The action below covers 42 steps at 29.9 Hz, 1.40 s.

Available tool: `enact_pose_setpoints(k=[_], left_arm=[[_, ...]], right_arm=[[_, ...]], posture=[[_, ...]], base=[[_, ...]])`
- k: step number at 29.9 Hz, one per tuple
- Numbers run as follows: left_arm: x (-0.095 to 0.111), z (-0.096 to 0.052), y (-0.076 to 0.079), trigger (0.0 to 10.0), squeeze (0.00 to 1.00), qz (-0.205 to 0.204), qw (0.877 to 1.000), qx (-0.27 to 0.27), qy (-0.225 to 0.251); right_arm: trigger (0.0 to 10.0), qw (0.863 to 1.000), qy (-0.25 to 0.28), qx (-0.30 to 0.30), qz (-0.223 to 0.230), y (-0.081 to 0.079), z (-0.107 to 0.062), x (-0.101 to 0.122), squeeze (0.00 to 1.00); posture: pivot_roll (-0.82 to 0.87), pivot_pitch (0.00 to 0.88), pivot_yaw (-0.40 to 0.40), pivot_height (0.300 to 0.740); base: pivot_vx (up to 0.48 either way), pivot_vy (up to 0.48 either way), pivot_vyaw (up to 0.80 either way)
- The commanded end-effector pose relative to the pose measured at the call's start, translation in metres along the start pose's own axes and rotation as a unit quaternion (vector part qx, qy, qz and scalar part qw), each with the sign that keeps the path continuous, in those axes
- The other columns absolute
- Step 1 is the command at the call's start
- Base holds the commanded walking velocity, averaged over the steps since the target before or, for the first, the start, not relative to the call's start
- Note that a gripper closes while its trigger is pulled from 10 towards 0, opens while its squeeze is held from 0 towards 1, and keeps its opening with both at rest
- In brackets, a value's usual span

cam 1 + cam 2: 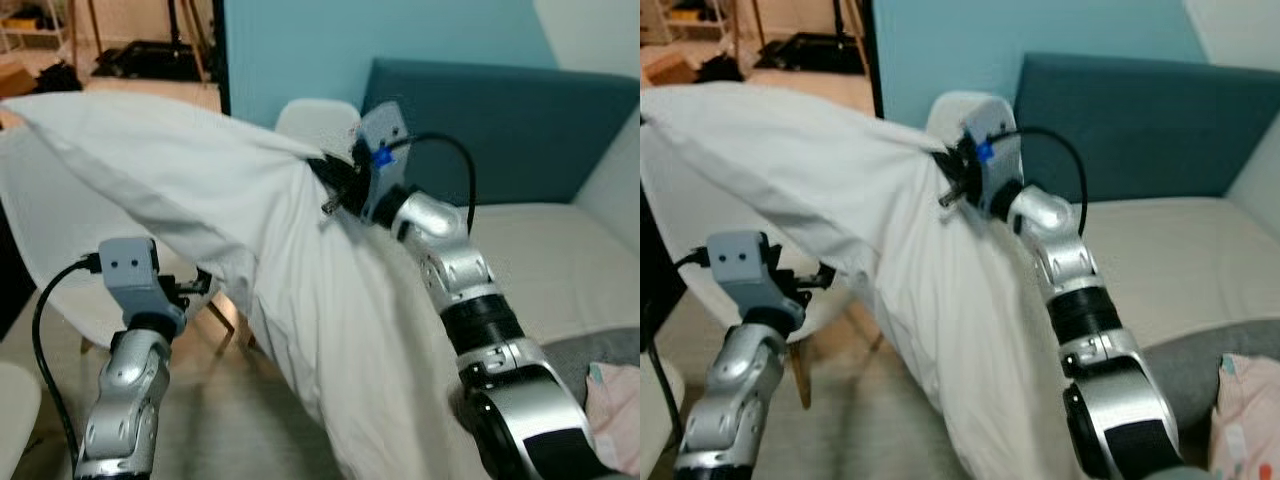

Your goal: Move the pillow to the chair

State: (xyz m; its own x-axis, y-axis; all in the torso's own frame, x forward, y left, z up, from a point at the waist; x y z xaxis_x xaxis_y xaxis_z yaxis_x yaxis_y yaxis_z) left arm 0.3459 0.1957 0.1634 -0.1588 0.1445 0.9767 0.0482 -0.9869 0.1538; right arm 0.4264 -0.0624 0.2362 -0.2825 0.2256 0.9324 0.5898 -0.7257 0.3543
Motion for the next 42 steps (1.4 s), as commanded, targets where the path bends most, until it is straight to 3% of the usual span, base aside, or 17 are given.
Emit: enact_pose_setpoints(k=[1, 7, 17, 27, 31, 42], left_arm=[[0.004, 0.0, 0.003, 10.0, 0.0, 0.008, 1.0, -0.004, 0.007], [0.007, 0.0, 0.002, 10.0, 0.0, 0.02, 1.0, -0.005, 0.011], [0.009, 0.002, 0.0, 10.0, 0.0, 0.025, 1.0, -0.001, 0.012], [0.008, 0.004, 0.007, 10.0, 0.0, 0.026, 1.0, -0.012, 0.009], [0.007, 0.003, 0.014, 10.0, 0.0, 0.026, 0.999, -0.026, 0.006], [0.005, 0.0, 0.023, 10.0, 0.0, 0.025, 0.999, -0.044, 0.002]], right_arm=[[10.0, 1.0, 0.024, -0.011, -0.017, 0.007, 0.001, 0.018, 0.0], [10.0, 1.0, 0.0, -0.008, -0.022, -0.003, 0.002, 0.002, 0.0], [10.0, 1.0, 0.001, -0.023, -0.016, -0.001, 0.002, 0.0, 0.0], [10.0, 0.996, -0.002, -0.086, -0.008, 0.021, -0.001, 0.002, 0.0], [10.0, 0.991, -0.021, -0.128, 0.014, 0.038, -0.004, -0.005, 0.0], [10.0, 0.986, -0.027, -0.162, 0.014, 0.052, -0.009, -0.005, 0.0]], posture=[[-0.01, 0.0, -0.112, 0.74], [-0.01, 0.0, -0.102, 0.74], [-0.01, 0.0, -0.097, 0.74], [-0.02, 0.0, -0.092, 0.74], [-0.02, 0.0, -0.09, 0.74], [-0.01, 0.0, -0.09, 0.74]], base=[[0.349, 0.0, 0.0], [0.394, 0.0, 0.1], [0.401, 0.0, 0.54], [0.401, 0.0, 0.0], [0.399, 0.0, -0.76], [0.389, 0.0, -0.76]])
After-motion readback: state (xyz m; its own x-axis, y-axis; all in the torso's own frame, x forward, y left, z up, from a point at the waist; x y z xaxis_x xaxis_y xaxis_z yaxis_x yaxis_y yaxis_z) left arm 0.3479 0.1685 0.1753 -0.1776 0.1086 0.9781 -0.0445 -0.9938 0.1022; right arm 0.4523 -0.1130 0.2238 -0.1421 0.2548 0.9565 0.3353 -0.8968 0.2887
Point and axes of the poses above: a point about 5 cm out from each wrist's last joint towards the gripper, its own z axis pointing out of the wrist towards the gripper, its own x axis along the axis of the wrist's last joint, y = z × x, the point moved 6 cm from there along z, pointing out of the wrist towards the gripper, and after that the axes turned 4 degrees about -z, right-handed, at the moved point
